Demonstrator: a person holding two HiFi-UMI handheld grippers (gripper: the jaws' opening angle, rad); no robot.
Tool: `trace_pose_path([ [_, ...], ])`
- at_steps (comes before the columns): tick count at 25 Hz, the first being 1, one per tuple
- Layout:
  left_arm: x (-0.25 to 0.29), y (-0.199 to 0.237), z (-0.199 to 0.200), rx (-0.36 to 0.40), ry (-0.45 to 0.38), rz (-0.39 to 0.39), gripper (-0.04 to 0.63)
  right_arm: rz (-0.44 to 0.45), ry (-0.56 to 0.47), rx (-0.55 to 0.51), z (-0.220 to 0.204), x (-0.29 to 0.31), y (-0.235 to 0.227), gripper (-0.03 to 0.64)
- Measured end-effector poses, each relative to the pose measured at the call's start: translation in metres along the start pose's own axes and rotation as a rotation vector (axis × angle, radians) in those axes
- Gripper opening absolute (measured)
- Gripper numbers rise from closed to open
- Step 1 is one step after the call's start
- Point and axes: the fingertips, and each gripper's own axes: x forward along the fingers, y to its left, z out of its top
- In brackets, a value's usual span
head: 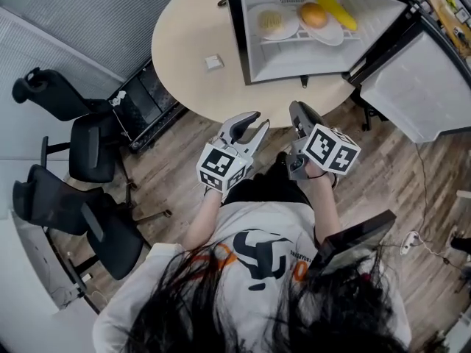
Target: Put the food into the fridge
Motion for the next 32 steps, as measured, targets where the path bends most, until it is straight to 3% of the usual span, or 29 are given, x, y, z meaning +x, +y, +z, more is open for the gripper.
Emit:
trace_pose_path([
  [10,-0.007,-0.037,-0.01,-0.034,-0.023,-0.037,0.098,-0.033,0.013,-0.021,-0.02,-0.037,-0.005,0.067],
  [19,-0.029,-0.06,-0.003,-0.033,-0.056,0.072,0.098,0.052,0.067,-0.05,-0.044,-0.069,-0.003,0.058],
  [32,-0.045,-0.196,-0.034,-0.028,-0.024,0.109,0.098,0.123,0.085,-0.123,-0.076,-0.184,-0.04,0.055],
])
